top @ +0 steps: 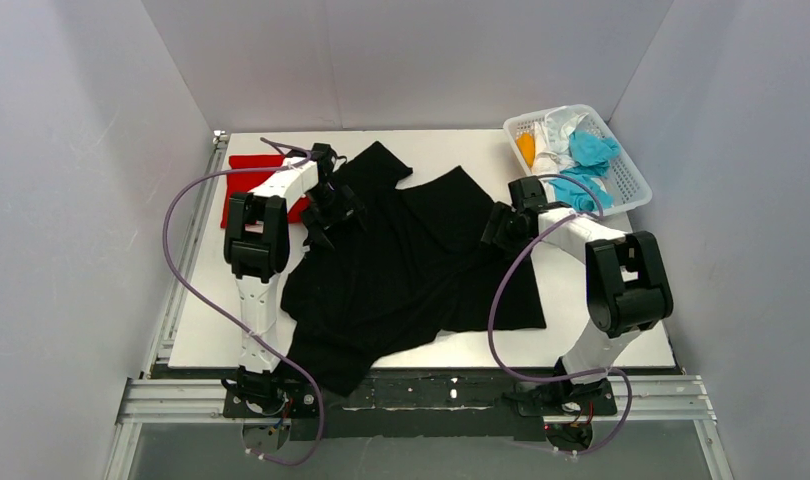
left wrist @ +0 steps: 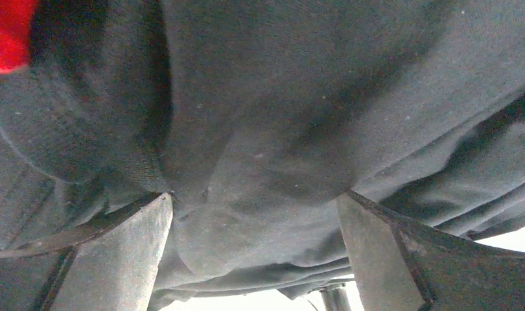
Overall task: Fold and stack the t-shirts
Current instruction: Flatten out the tshirt
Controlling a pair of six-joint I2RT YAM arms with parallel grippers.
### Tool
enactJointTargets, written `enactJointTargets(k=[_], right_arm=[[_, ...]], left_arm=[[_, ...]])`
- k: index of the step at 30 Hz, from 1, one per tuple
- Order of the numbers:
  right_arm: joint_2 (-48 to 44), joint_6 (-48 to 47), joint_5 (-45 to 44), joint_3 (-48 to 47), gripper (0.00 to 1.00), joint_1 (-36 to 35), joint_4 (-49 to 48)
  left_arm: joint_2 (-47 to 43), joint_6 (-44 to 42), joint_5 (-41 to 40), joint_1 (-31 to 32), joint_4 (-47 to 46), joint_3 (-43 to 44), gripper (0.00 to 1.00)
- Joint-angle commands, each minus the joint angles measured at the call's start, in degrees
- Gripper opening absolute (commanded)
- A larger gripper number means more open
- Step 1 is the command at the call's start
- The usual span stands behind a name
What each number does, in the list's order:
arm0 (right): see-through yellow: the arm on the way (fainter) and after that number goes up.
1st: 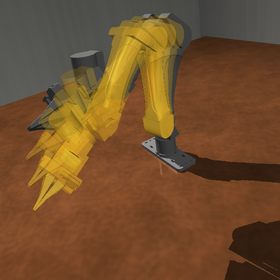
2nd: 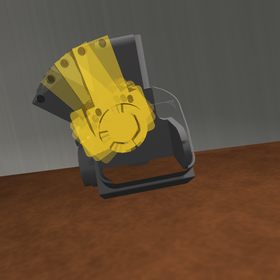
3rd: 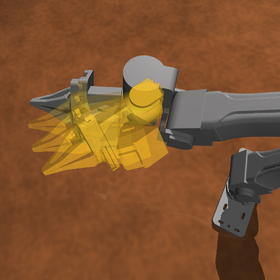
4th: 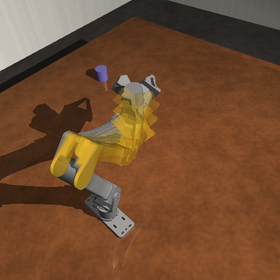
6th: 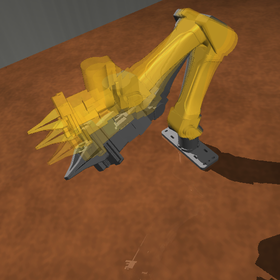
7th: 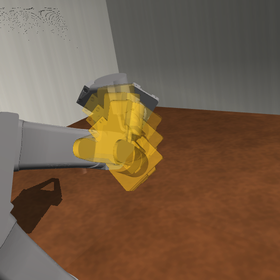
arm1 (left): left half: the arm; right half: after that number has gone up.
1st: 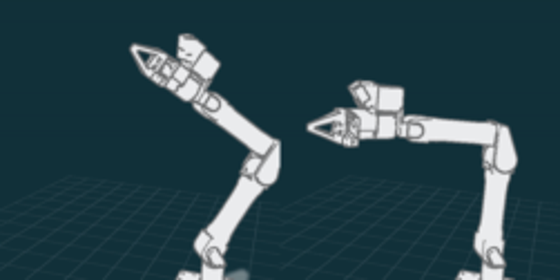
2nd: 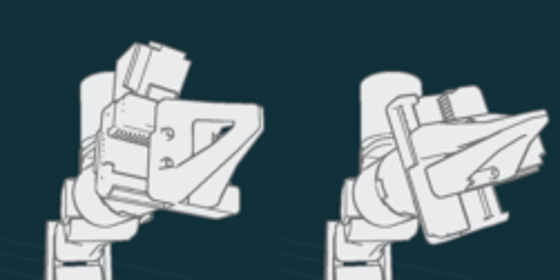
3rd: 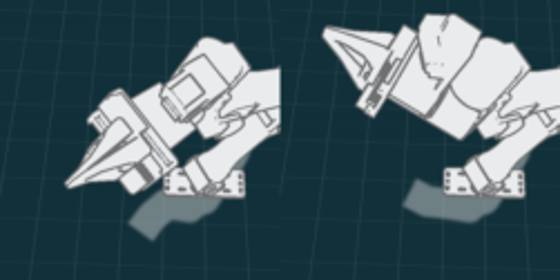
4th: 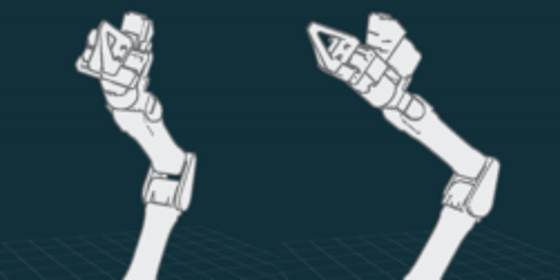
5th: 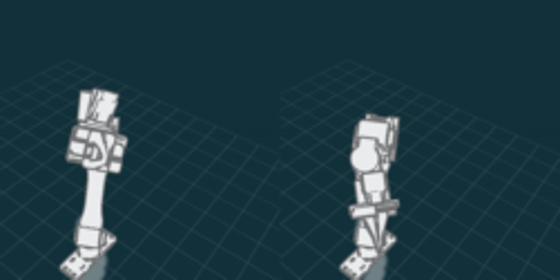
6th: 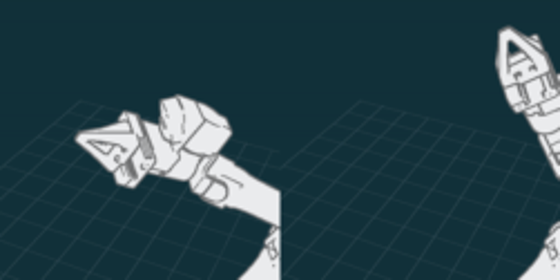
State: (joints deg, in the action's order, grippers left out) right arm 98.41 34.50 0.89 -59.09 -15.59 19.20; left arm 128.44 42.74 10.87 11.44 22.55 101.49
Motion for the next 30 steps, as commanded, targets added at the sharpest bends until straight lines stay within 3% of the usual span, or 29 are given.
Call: enactJointTargets(k=[1,6,10,15,19,24,30], right_arm=[[-4.24,3.34,-8.22,4.65,0.77,3.89,6.74],[-9.4,8.12,-9.96,10.43,0.76,10.13,8.9],[-15.65,10.74,-14.62,11.99,0.79,10.93,11.88],[-21.81,2.93,-10.05,10.13,0.78,10.45,8.29],[-25.23,-4.72,-10.19,4.39,0.78,5.34,4.9],[-16.21,-10.17,-5.56,-5.15,0.79,-0.55,-1.38],[5.98,-9.53,-6.61,-26.6,0.77,-1.79,4.41]], left_arm=[[3.7,-0.29,-6.04,-3.05,2.97,-1.41,0.98],[0.78,-0.25,-4.75,-4.65,2.86,-5.33,0.98],[-3.25,-0.67,-7.2,-5.45,2.6,-9.46,0.98],[-7.3,-1.24,-4.54,-5.82,3.48,-10.12,0.98],[-11.41,-1.73,0.16,-5.2,0.99,-9.04,0.98],[-9.66,-1.4,6.71,-3.64,-2.73,-3.86,0.98],[1.98,-1.4,11.5,-0.63,-2.07,8.33,0.98]])
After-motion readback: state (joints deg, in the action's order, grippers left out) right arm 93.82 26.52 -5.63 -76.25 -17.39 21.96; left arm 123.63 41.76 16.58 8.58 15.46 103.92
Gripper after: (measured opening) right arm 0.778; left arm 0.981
